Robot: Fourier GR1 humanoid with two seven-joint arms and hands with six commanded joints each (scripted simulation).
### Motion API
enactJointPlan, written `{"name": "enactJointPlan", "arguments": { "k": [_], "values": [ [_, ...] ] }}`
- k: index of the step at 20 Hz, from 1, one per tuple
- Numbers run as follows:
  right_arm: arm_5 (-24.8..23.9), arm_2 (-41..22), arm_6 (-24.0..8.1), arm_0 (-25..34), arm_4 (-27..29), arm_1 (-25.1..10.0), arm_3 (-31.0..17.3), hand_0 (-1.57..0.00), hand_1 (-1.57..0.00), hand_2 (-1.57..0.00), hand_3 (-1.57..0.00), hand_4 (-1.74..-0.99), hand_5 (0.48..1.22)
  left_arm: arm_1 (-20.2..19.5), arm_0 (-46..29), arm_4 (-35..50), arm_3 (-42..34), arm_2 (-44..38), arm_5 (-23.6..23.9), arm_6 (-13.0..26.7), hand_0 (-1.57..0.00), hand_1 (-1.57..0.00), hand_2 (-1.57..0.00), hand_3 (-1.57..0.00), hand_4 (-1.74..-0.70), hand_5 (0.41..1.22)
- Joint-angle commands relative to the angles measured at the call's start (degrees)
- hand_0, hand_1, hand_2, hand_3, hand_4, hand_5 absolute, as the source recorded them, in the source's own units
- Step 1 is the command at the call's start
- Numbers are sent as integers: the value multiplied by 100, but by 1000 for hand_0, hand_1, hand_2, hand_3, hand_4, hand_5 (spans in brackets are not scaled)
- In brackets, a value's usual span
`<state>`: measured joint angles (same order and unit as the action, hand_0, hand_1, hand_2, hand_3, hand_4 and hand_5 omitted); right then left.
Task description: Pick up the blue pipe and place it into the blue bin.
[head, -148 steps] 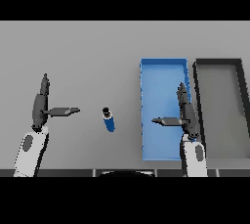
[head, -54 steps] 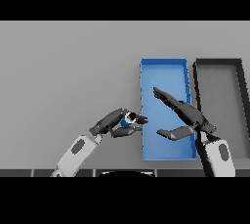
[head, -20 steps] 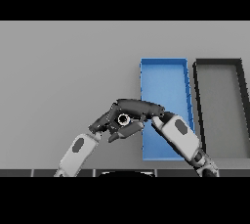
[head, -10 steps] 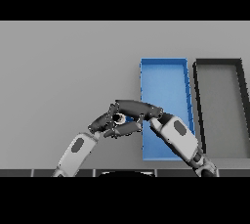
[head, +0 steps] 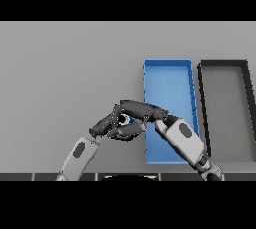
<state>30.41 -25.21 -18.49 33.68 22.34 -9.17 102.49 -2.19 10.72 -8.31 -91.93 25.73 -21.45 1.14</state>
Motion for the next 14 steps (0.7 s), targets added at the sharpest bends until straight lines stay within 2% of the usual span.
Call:
{"name": "enactJointPlan", "arguments": {
  "k": [1, 2, 6, 7, 9, 10, 12, 14],
  "values": [
    [-59, 15, -1, -15, 64, 27, 41, -1570, -1570, -1570, -1570, -1488, 1220, 16, 28, 54, 3, -34, -13, 160, -45, -43, -41, -41, -889, 639],
    [-78, 52, -51, -12, 319, 50, 25, -1570, -1570, -1570, -1570, -1489, 1220, 72, 31, 65, 17, -33, 17, 294, -36, -34, -32, -33, -895, 625],
    [-495, 294, -838, 225, 1799, 46, -1, -1571, -1571, -1571, -1571, -1491, 1221, 78, -43, 131, -46, -20, -15, 503, -14, -13, -13, -13, -913, 543],
    [-775, 403, -1032, 409, 2227, 0, 129, -1571, -1571, -1571, -1571, -1491, 1221, 66, -87, 122, -39, -18, -12, 492, -11, -10, -10, -10, -918, 527],
    [-1154, 661, -1317, 938, 2563, -143, 191, -1571, -1571, -1571, -1571, -1491, 1221, 61, -103, 154, -100, -5, -35, 573, -7, -6, -6, -6, -923, 507],
    [-1257, 745, -1381, 1165, 2686, -195, 252, -1571, -1571, -1571, -1571, -1492, 1221, 58, -94, 134, -95, -10, -15, 574, -5, -5, -5, -5, -925, 500],
    [-1289, 995, -1195, 1742, 2823, -289, 89, -1571, -1571, -1571, -1571, -1494, 1221, 81, -113, 160, -163, -1, -1, 608, -3, -3, -3, -3, -927, 493],
    [-1333, 1249, -1109, 2290, 2944, -383, -277, -1571, -1571, -1571, -1571, -1495, 1221, 44, -124, 109, -185, 24, -5, 596, -2, -1, -1, -1, -925, 488]
  ]
}}
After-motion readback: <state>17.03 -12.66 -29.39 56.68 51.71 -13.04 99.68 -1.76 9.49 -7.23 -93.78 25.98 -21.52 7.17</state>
